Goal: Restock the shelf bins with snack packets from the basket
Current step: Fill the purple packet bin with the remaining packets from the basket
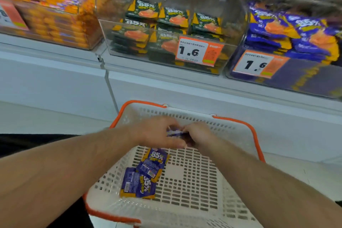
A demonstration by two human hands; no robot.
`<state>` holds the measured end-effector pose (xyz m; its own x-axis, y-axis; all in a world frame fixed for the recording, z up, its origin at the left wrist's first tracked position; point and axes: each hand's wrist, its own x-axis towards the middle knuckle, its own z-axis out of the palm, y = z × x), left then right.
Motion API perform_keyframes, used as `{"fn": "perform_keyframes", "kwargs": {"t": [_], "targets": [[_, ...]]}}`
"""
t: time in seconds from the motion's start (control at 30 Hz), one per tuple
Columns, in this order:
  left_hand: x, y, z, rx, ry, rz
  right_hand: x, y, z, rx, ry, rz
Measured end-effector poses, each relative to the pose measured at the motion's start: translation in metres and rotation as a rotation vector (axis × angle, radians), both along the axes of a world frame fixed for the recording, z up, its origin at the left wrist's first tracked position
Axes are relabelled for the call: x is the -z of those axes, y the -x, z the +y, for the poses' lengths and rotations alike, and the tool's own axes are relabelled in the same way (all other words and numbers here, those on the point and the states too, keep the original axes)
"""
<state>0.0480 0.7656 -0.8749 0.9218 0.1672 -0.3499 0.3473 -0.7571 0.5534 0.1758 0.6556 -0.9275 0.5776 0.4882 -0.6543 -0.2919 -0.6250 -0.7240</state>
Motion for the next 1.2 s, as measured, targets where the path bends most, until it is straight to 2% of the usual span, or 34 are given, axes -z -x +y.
{"fn": "perform_keyframes", "kwargs": {"t": [0.07,0.13,0.23,0.33,0.37,0.43,0.53,0.57,0.67,0.8,0.97,1.03,1.1,1.17,1.2], "targets": [[-0.006,-0.007,-0.01,-0.124,0.086,-0.239,-0.025,-0.012,-0.009,0.149,-0.058,0.072],[-0.014,-0.014,-0.018,-0.147,0.061,-0.393,-0.049,-0.021,-0.02,0.239,-0.094,0.145],[-0.025,-0.026,-0.025,-0.147,-0.048,-0.51,-0.083,-0.029,-0.034,0.295,-0.165,0.236],[-0.04,-0.038,-0.03,-0.238,-0.034,-0.547,-0.11,-0.033,-0.043,0.293,-0.206,0.175],[-0.045,-0.042,-0.031,-0.28,-0.006,-0.549,-0.12,-0.033,-0.046,0.294,-0.208,0.095],[-0.055,-0.051,-0.036,-0.369,0.087,-0.562,-0.136,-0.033,-0.054,0.286,-0.178,-0.228],[-0.066,-0.064,-0.047,-0.514,0.413,-0.64,-0.144,-0.03,-0.07,0.128,-0.133,-0.858],[-0.072,-0.066,-0.054,-0.565,0.516,-0.655,-0.145,-0.026,-0.075,0.03,-0.129,-0.988],[-0.084,-0.076,-0.072,-0.64,0.721,-0.687,-0.143,-0.019,-0.082,-0.175,-0.126,-1.154],[-0.096,-0.091,-0.083,-0.663,0.81,-0.715,-0.146,-0.026,-0.087,-0.12,-0.182,-1.269],[-0.12,-0.115,-0.085,-0.526,0.62,-0.863,-0.165,-0.046,-0.097,0.02,-0.259,-1.343],[-0.128,-0.128,-0.077,-0.447,0.372,-1.007,-0.177,-0.062,-0.103,0.083,-0.243,-1.377],[-0.135,-0.141,-0.067,-0.38,0.054,-1.074,-0.189,-0.083,-0.112,0.141,-0.2,-1.414],[-0.143,-0.155,-0.059,-0.378,-0.168,-1.009,-0.203,-0.109,-0.123,0.189,-0.139,-1.447],[-0.145,-0.162,-0.055,-0.384,-0.219,-0.946,-0.21,-0.123,-0.128,0.212,-0.107,-1.472]]}}
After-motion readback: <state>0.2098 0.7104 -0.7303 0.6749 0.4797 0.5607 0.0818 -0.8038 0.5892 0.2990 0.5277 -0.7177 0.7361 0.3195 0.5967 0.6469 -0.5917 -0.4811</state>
